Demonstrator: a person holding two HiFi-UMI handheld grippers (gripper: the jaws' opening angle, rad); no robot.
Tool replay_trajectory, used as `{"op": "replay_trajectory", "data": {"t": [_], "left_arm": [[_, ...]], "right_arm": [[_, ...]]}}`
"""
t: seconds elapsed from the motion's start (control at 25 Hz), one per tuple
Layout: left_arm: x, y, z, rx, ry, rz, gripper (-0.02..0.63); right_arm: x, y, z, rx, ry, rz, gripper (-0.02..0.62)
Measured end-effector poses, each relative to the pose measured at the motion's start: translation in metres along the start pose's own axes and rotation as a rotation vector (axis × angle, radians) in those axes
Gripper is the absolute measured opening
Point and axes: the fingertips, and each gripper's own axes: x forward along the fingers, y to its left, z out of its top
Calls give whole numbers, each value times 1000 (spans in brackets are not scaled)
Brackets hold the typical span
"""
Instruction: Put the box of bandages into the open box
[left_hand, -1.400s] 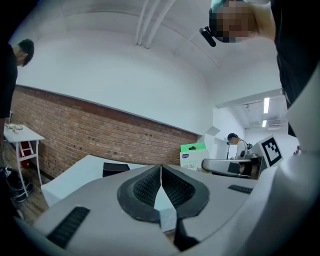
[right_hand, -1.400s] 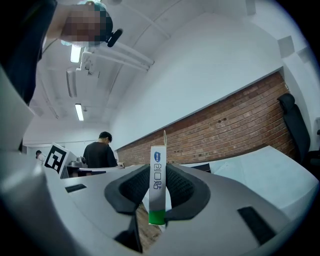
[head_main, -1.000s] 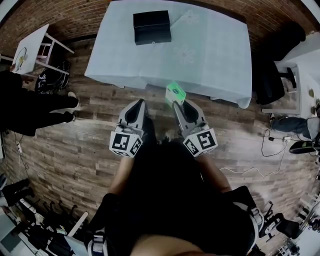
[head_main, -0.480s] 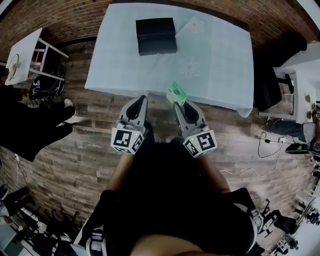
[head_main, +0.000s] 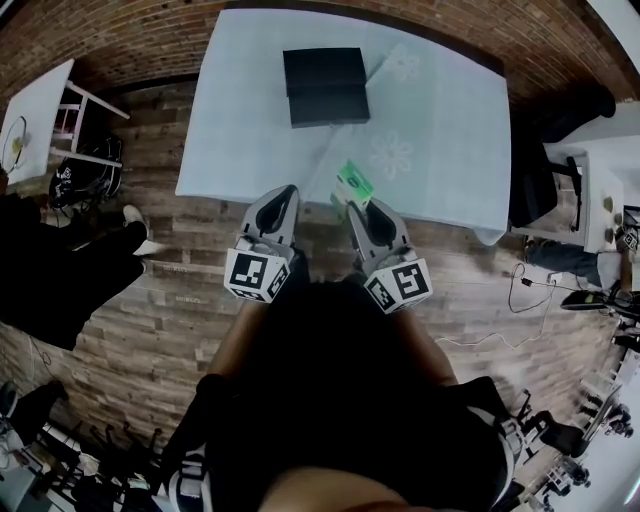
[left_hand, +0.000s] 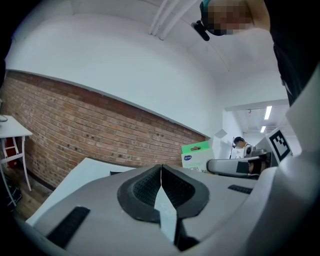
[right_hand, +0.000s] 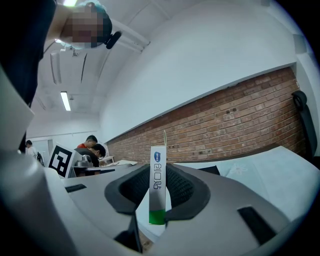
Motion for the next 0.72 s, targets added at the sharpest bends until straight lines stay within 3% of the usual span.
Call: {"op": "replay_trajectory", "data": {"t": [0.44,0.72], "left_arm": [[25,48,13,15,10,-68,35],[30,63,16,7,0,-63,35]], "right_arm": [[60,3,2,-16,7,-55,110],[72,-1,0,-38,20,-79,110]]}}
